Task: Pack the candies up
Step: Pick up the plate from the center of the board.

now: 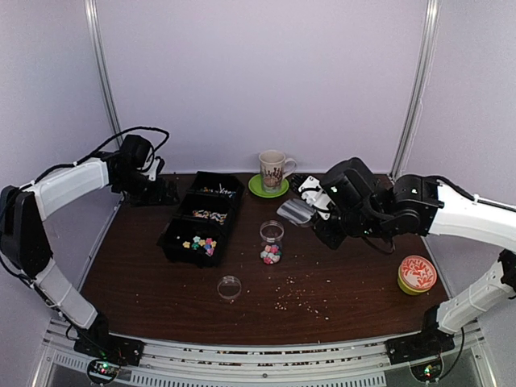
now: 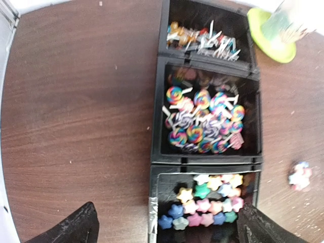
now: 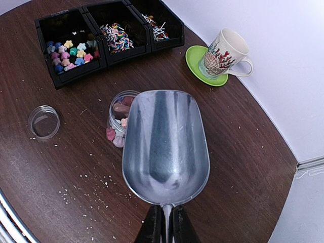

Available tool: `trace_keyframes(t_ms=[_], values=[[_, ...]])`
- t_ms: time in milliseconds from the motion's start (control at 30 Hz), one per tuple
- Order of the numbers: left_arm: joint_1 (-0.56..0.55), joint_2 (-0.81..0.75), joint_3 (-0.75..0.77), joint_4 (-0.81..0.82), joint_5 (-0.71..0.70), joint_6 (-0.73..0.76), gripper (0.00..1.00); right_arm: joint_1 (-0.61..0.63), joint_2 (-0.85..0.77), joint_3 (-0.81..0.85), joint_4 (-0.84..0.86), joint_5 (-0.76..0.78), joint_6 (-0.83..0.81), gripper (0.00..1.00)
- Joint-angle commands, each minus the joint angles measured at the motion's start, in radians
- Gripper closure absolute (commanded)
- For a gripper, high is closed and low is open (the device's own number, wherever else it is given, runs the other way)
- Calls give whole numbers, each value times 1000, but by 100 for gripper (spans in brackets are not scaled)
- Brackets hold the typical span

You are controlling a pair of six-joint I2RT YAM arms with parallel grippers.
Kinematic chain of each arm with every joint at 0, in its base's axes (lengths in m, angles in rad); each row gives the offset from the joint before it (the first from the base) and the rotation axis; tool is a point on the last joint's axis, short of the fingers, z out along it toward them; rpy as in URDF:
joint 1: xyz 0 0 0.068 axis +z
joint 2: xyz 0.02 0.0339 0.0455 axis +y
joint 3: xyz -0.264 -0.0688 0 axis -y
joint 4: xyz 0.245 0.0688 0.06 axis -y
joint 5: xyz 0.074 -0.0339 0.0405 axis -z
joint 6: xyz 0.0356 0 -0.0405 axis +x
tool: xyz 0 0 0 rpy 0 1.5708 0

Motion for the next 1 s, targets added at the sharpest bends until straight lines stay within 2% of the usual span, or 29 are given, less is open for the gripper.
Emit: trace_keyframes(t_ms=[0,167,233,367,567,633,733,800,967], values=[[7,-32,23,40,25,-45,2,-3,-19,-15,67,14,20,100],[8,-1,60,95,66,-48,2,-4,-26,-35,82,7,22,100],[22,52,138,61,34,-27,2,-4,-27,-24,62,1,23,100],[84,202,368,-51,59,-3,2,-4,-59,-20,37,1,28,100],[99,278,511,-56,103,16,2,-3,-103,-69,61,-35,28,100],[81,218,435,3,116,-22,2,-4,-105,-74,65,-42,21,100],[32,91,158,114,51,-92,2,-4,-97,-60,74,-59,11,100],[-21,33,24,158,29,-110,2,-4,-88,-46,77,-84,8,100],[-154,-45,-152,113,-121,-102,2,-3,-64,-42,113,-135,4,100]])
